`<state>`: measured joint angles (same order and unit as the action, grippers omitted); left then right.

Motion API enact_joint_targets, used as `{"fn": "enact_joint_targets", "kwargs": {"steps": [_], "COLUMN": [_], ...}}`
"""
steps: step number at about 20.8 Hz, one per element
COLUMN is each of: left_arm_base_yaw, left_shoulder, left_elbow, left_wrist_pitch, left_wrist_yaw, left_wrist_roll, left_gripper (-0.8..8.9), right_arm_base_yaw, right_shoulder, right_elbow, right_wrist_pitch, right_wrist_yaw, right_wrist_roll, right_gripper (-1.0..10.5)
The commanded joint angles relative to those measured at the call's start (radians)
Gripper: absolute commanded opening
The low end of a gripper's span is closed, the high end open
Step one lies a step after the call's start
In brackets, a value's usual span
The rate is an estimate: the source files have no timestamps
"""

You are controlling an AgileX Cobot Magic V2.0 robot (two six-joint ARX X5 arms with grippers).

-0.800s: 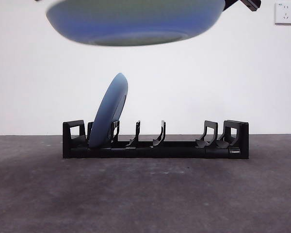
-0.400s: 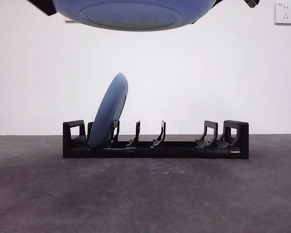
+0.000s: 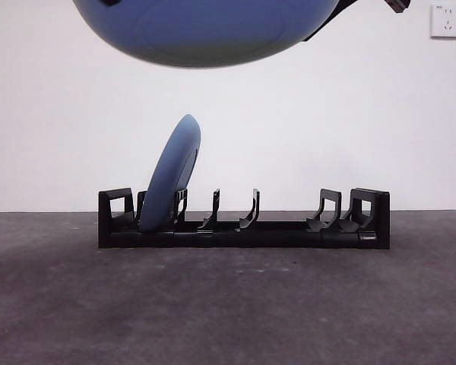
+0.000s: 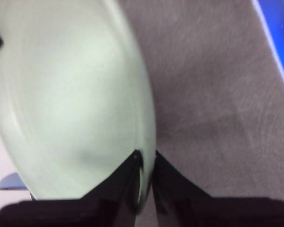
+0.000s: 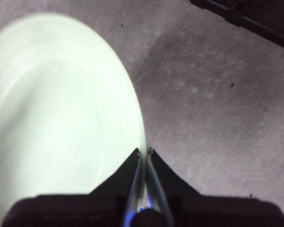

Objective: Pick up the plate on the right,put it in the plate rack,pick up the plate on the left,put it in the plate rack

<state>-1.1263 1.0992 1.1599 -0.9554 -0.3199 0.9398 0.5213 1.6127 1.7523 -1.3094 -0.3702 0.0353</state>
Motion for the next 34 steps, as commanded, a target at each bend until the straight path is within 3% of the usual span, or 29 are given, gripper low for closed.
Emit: {"fn": "enact_joint_targets", "kwargs": {"steps": [1,9,14,20,23,29,34], "left_arm_base_yaw": [0.003,-0.001,0.000,0.002,0.032,0.207,0.340], "left_shoulder": [0.003,0.003,0.003,0.003,0.009,0.084,0.222], "left_elbow": [0.002,0.002,0.002,0.002,0.002,0.002,0.002], "left_wrist_pitch": [-0.008,-0.013,-0.015,0.071,0.203,0.526,0.781], "left_wrist_yaw": [0.034,0.048,0.114,0.180,0.230,0.349,0.458], "left_wrist_roll": [-0.024,-0.050,-0.098,-0.181,-0.294,-0.543,-0.710], "left_gripper": [-0.08,-0.08,-0.08,-0.08,-0.08,-0.08,-0.08], "right_arm_base_yaw": [0.006,0.006,-0.012,-0.026,-0.026,-0.025,-0.024], "right_shoulder": [-0.002,-0.003,-0.029,-0.102,-0.191,-0.380,-0.509], "right_elbow": [0.006,0.007,0.043,0.161,0.247,0.253,0.173], "right_wrist_pitch": [0.000,0.006,0.007,0.013,0.015,-0.068,-0.068], "right_wrist_yaw": [-0.023,-0.016,0.080,0.217,0.299,0.299,0.200], "right_wrist_roll": [-0.017,-0.039,-0.039,-0.037,-0.033,-0.028,-0.008], "right_gripper": [-0.1,0.4,3.6,3.8,3.8,3.7,3.7]}}
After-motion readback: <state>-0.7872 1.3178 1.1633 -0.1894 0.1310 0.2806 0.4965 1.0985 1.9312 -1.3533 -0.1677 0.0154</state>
